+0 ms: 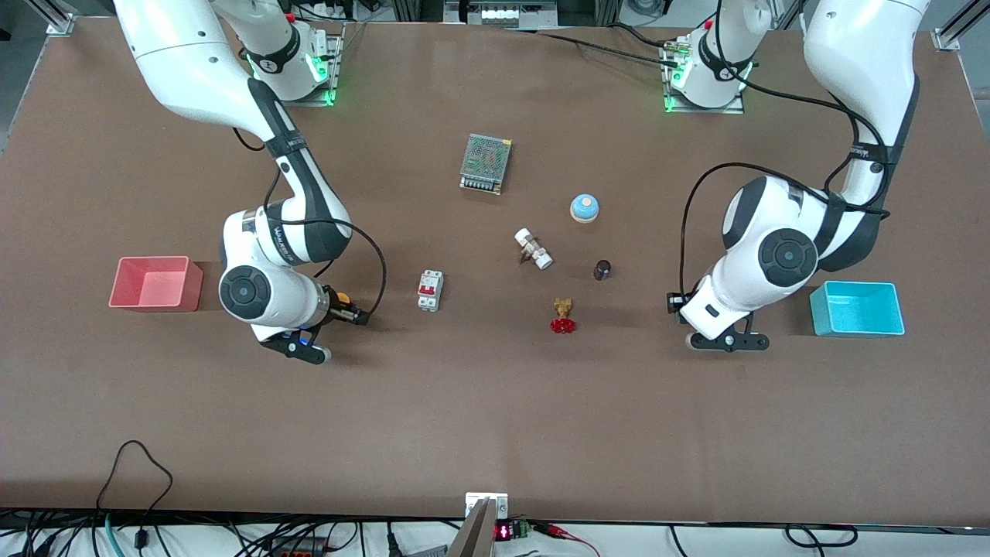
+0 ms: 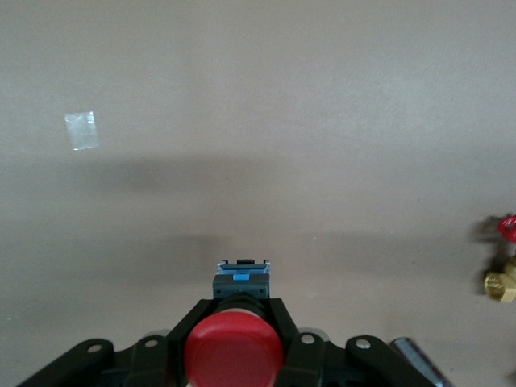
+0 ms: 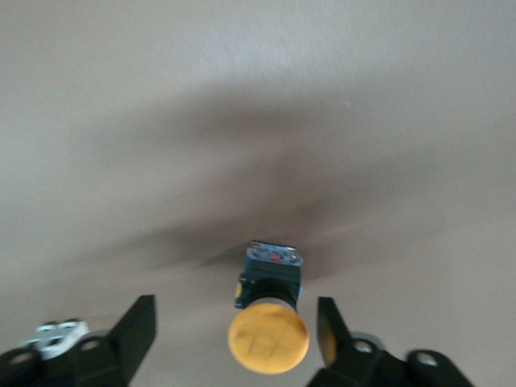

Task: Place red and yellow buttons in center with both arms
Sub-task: 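Carry the yellow button to the table center with the right gripper, set it down, then withdraw the right gripper while the left gripper carries the red button toward center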

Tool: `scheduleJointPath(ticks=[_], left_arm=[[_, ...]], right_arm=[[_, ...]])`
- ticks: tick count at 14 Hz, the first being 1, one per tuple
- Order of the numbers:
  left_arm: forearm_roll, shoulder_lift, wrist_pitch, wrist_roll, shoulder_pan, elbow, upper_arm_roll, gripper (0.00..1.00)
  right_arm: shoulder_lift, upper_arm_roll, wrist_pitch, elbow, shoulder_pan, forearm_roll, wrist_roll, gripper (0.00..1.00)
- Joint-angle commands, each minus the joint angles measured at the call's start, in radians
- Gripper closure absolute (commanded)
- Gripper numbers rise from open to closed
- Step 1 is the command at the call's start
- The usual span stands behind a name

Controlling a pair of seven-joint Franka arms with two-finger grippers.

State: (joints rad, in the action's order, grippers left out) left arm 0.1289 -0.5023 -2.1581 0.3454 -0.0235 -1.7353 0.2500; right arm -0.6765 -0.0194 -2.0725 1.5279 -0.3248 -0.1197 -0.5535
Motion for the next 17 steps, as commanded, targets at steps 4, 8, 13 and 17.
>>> scheduleJointPath(ticks=[4, 8, 13, 17], left_arm=[[0.015, -0.06, -0.084, 0.115, -0.064, 0.002, -0.008, 0.74], [0.017, -0.093, -0.117, 0.179, -0.096, 0.005, -0.008, 0.74], [0.026, -0.131, -0.147, 0.215, -0.13, 0.003, -0.011, 0.74], [0.029, -0.142, -0.157, 0.215, -0.13, 0.002, -0.011, 0.63]], right_arm=[[0.196, -0.014, 0.066, 0.002, 0.004, -0.02, 0.012, 0.0], [0.333, -0.017, 0.227, 0.002, 0.049, -0.011, 0.082, 0.0], [0.411, -0.022, 0.296, 0.0, 0.141, -0.005, 0.214, 0.0], [0.468, -0.042, 0.356, -0.008, 0.147, 0.078, 0.219, 0.0]])
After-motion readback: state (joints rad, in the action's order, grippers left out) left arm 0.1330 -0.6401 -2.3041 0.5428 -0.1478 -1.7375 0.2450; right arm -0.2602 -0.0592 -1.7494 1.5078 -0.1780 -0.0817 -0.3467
